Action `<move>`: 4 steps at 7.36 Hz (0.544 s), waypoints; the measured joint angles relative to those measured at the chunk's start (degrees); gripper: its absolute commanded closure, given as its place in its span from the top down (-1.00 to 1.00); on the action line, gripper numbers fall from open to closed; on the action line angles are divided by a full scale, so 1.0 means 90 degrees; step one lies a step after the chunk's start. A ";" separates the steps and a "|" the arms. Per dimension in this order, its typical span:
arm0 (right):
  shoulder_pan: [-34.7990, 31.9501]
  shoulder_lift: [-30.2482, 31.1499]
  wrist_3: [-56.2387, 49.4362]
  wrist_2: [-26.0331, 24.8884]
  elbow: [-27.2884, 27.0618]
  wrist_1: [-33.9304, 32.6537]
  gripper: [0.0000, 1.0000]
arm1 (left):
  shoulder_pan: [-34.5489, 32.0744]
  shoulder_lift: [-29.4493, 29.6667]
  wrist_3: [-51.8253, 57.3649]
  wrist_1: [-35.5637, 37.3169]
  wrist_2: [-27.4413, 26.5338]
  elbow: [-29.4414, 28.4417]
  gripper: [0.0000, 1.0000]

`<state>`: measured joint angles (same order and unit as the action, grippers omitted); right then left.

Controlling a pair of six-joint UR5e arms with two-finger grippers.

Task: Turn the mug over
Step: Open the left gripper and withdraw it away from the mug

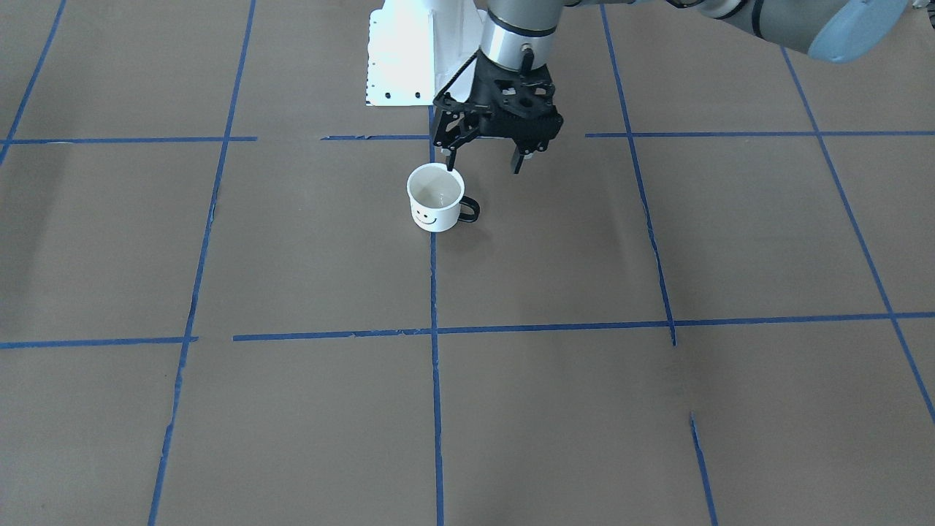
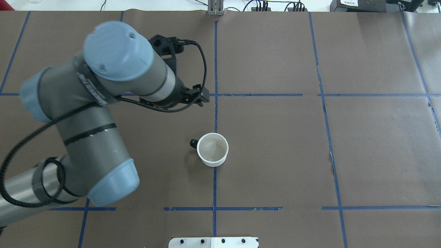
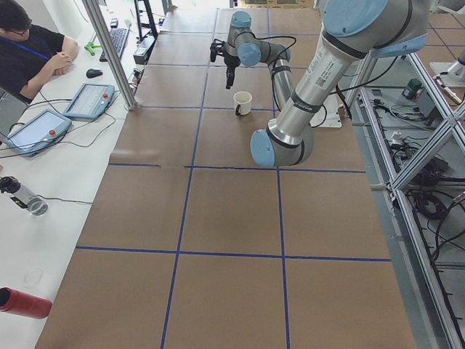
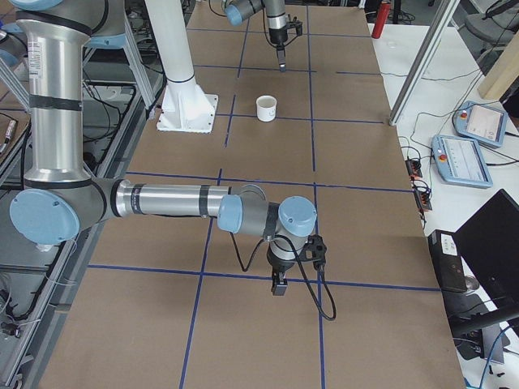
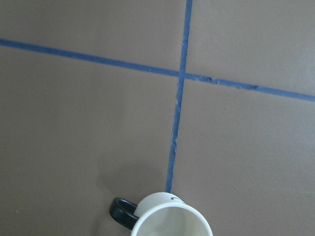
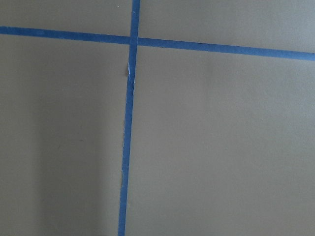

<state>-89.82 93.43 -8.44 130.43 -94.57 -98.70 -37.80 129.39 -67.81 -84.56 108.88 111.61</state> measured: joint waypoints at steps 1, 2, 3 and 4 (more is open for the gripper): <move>0.0000 -0.0001 0.0000 0.0000 0.0000 0.0000 1.00 | -0.0619 -0.0597 0.0702 -0.0709 0.0572 0.0069 1.00; 0.0000 0.0001 0.0000 0.0000 0.0000 0.0000 1.00 | -0.1220 -0.1300 0.1348 -0.1580 0.1177 0.0059 1.00; 0.0000 0.0003 0.0000 0.0000 0.0000 0.0000 1.00 | -0.1817 -0.1965 0.2013 -0.2312 0.1762 0.0002 1.00; 0.0000 0.0002 0.0000 0.0000 0.0000 0.0000 1.00 | -0.2364 -0.2525 0.2735 -0.2732 0.2232 -0.0082 1.00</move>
<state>-89.82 93.45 -8.44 130.43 -94.57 -98.70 -59.08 106.66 -43.19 -109.15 128.96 110.87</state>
